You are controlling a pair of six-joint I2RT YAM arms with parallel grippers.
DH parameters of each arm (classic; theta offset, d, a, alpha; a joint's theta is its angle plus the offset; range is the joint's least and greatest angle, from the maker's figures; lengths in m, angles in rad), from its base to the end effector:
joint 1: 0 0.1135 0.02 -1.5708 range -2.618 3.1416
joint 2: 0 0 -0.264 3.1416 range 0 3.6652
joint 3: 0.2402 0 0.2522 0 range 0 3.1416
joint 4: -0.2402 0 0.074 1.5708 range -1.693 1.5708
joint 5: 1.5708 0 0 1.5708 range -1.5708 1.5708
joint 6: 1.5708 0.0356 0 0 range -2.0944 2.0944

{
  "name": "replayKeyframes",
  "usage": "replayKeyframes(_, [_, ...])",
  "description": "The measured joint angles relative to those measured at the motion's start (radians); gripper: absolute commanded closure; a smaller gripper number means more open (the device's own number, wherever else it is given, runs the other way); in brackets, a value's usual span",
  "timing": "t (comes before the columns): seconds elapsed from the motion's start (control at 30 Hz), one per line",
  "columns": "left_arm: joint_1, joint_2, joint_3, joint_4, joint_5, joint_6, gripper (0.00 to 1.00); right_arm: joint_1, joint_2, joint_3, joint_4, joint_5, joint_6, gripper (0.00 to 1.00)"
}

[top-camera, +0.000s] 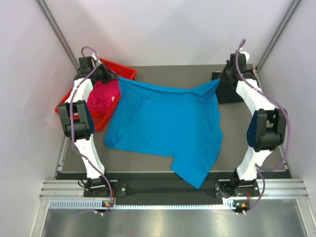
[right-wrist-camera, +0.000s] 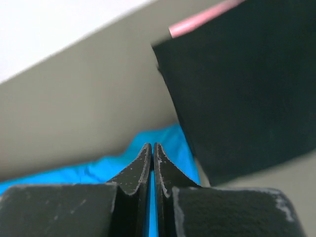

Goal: Fold and stack the t-shirts
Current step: Flatten the tshirt out

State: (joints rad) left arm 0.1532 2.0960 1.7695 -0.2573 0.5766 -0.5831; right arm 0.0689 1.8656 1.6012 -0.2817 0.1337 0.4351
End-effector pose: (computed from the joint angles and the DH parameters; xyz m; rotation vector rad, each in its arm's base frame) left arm 0.4875 0.0556 0.2629 -0.4528 2.1251 -0.8679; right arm 0.4415 0.0257 0.3033 0.4632 2.0642 0.1594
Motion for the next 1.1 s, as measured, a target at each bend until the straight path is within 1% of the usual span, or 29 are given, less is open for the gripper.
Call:
replayKeyframes(0.2, [0.0, -0.001, -0.002, -0.096, 0.002, 0.077, 1.0, -0.008, -0.179, -0.172, -0.07, -0.01, 0.058, 1.0])
replayKeyframes(0.33, [0.0, -0.034, -0.07, -0.098, 0.003, 0.085, 1.0, -0.02, -0.263, -0.214, -0.101, -0.018, 0.06, 1.0])
replayKeyframes(0.43, [0.0, -0.077, -0.118, -0.102, 0.012, 0.07, 1.0, -0.035, -0.304, -0.215, -0.108, -0.039, 0.059, 1.0])
replayKeyframes(0.53, [0.0, -0.148, -0.157, -0.078, 0.021, 0.005, 1.0, -0.045, -0.34, -0.188, -0.126, -0.058, 0.058, 1.0])
replayKeyframes(0.73, [-0.005, -0.36, -0.186, 0.014, 0.05, -0.182, 1.0, -0.046, -0.393, -0.02, -0.155, -0.087, 0.079, 1.0])
replayKeyframes(0.9, [-0.006, -0.487, -0.15, 0.074, 0.071, -0.285, 1.0, -0.047, -0.513, 0.024, -0.147, -0.107, 0.101, 1.0])
replayKeyframes(1.0, [-0.006, -0.533, -0.115, 0.079, 0.074, -0.329, 1.0, -0.047, -0.577, 0.066, -0.157, -0.109, 0.12, 1.0])
replayKeyframes(1.1, [-0.006, -0.595, -0.114, 0.068, 0.064, -0.355, 1.0, -0.048, -0.646, 0.098, -0.187, -0.109, 0.139, 1.0])
